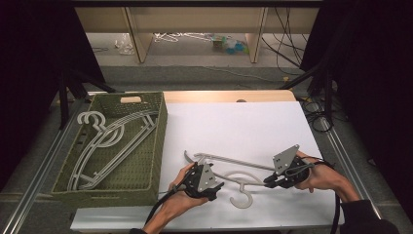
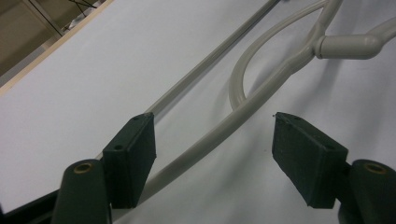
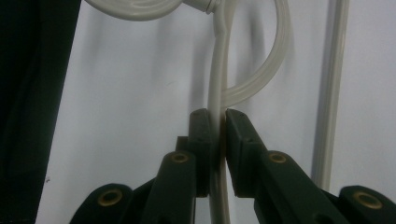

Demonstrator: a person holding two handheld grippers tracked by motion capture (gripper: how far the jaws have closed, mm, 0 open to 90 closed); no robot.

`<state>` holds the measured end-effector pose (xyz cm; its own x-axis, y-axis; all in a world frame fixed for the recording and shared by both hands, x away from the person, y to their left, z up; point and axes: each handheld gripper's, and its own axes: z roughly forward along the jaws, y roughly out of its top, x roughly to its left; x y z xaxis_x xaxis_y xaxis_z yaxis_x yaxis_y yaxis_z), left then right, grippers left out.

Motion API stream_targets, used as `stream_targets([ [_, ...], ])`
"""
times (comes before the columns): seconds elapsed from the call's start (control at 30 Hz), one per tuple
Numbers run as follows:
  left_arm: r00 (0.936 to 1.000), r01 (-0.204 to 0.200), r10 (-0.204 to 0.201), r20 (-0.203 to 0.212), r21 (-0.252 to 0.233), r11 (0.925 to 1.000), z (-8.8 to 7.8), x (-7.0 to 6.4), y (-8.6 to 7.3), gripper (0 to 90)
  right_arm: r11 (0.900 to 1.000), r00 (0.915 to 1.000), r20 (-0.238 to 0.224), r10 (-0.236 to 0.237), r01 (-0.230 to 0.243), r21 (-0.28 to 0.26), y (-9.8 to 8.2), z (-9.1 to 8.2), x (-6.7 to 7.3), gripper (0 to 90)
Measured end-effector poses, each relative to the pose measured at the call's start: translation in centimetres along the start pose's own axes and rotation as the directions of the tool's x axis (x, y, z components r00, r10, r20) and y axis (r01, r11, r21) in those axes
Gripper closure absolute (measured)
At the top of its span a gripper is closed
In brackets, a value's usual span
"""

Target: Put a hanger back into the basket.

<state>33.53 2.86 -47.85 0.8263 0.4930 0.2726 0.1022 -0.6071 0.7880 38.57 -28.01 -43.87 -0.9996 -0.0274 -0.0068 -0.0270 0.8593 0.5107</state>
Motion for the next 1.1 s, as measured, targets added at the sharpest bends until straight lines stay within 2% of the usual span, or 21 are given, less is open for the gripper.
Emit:
stream_targets([
  [0.03, 0.9991, -0.034, 0.033, 0.028, 0.02, 0.9992, 0.4, 0.0, 0.2, 32.5, 1.0, 1.0, -0.001, -0.001, 0.001, -0.006, 0.0, -0.1, 0.0, 81.2],
  [0.07, 0.9985, -0.038, 0.037, 0.04, 0.026, 0.9989, 0.6, -0.2, 0.2, 32.3, 1.0, 1.0, -0.003, 0.002, -0.002, -0.007, 0.1, -0.1, 0.1, 81.3],
  [0.1, 0.9985, -0.038, 0.037, 0.04, 0.026, 0.9989, 0.6, -0.2, 0.2, 31.9, 1.0, 1.0, -0.003, 0.002, -0.002, -0.007, 0.1, -0.1, 0.1, 81.3],
  [0.17, 0.9957, -0.087, 0.085, 0.035, 0.045, 0.9952, 1.2, -0.5, 0.6, 32.1, 1.0, 1.0, -0.006, -0.008, 0.008, -0.009, 0.3, -0.3, 0.2, 81.3],
  [0.27, 0.9939, -0.097, 0.095, 0.055, 0.034, 0.9947, 1.5, -0.6, 0.7, 36.2, 1.0, 0.9999, -0.01, -0.01, 0.01, -0.012, 0.4, -0.2, 0.3, 81.3],
  [0.33, 0.9889, -0.138, 0.136, 0.059, 0.018, 0.9903, 1.9, -0.8, 1.1, 39.3, 1.0, 0.9998, -0.005, -0.019, 0.019, -0.011, 0.4, -0.2, 0.3, 81.3],
  [0.4, 0.9842, -0.161, 0.16, 0.076, 0.012, 0.9869, 2.0, -0.8, 1.2, 46.9, 1.0, 0.9998, -0.005, -0.019, 0.019, -0.013, 0.5, -0.2, 0.3, 81.3],
  [0.43, 0.9842, -0.161, 0.16, 0.076, 0.012, 0.9869, 2.0, -0.8, 1.2, 50.1, 1.0, 0.9998, -0.005, -0.019, 0.019, -0.013, 0.5, -0.2, 0.3, 81.3],
  [0.47, 0.977, -0.193, 0.192, 0.093, 0.009, 0.9811, 2.2, -0.8, 1.4, 52.2, 1.0, 0.9999, -0.009, -0.014, 0.014, -0.013, 0.5, -0.2, 0.3, 81.3],
  [0.6, 0.9629, -0.243, 0.241, 0.122, 0.002, 0.9701, 2.2, -0.9, 1.7, 64.2, 1.0, 0.9999, -0.007, -0.016, 0.015, -0.021, 0.4, -0.4, 0.3, 81.3],
  [0.67, 0.9484, -0.299, 0.296, 0.113, 0.011, 0.9542, 2.0, -0.9, 1.9, 66.1, 1.0, 0.9999, -0.008, -0.011, 0.011, -0.021, 0.4, -0.5, 0.3, 81.3],
  [0.77, 0.9338, -0.344, 0.341, 0.107, 0.003, 0.9391, 1.7, -0.8, 2.3, 68.3, 0.999, 0.9999, 0.006, -0.011, 0.011, -0.038, 0.3, -0.8, 0.1, 81.3],
  [0.8, 0.9311, -0.353, 0.351, 0.1, 0.0, 0.9358, 1.6, -0.8, 2.4, 69.2, 0.999, 0.9999, 0.013, 0.006, -0.006, -0.05, 0.3, -0.9, 0.2, 81.3],
  [0.83, 0.9246, -0.369, 0.367, 0.103, 0.001, 0.9295, 1.4, -0.7, 2.6, 70.0, 0.998, 0.9998, 0.018, 0.012, -0.011, -0.059, 0.3, -1.1, 0.2, 81.0],
  [0.9, 0.9216, -0.375, 0.373, 0.107, -0.002, 0.927, 1.2, -0.7, 3.0, 71.7, 0.996, 0.9989, 0.036, 0.032, -0.029, -0.08, 0.2, -1.4, 0.0, 79.2],
  [0.97, 0.922, -0.374, 0.373, 0.105, -0.007, 0.9274, 1.0, -0.7, 3.4, 73.6, 0.994, 0.9964, 0.067, 0.052, -0.045, -0.098, 0.2, -1.6, -0.2, 75.3],
  [1.0, 0.9192, -0.383, 0.382, 0.097, -0.003, 0.9237, 0.8, -0.7, 3.6, 74.4, 0.993, 0.9953, 0.077, 0.059, -0.051, -0.107, 0.3, -1.7, -0.2, 73.8],
  [1.1, 0.9273, -0.364, 0.361, 0.098, 0.01, 0.9314, 0.5, -0.7, 4.2, 77.0, 0.986, 0.9864, 0.135, 0.094, -0.074, -0.146, 0.4, -2.1, -0.5, 66.3],
])
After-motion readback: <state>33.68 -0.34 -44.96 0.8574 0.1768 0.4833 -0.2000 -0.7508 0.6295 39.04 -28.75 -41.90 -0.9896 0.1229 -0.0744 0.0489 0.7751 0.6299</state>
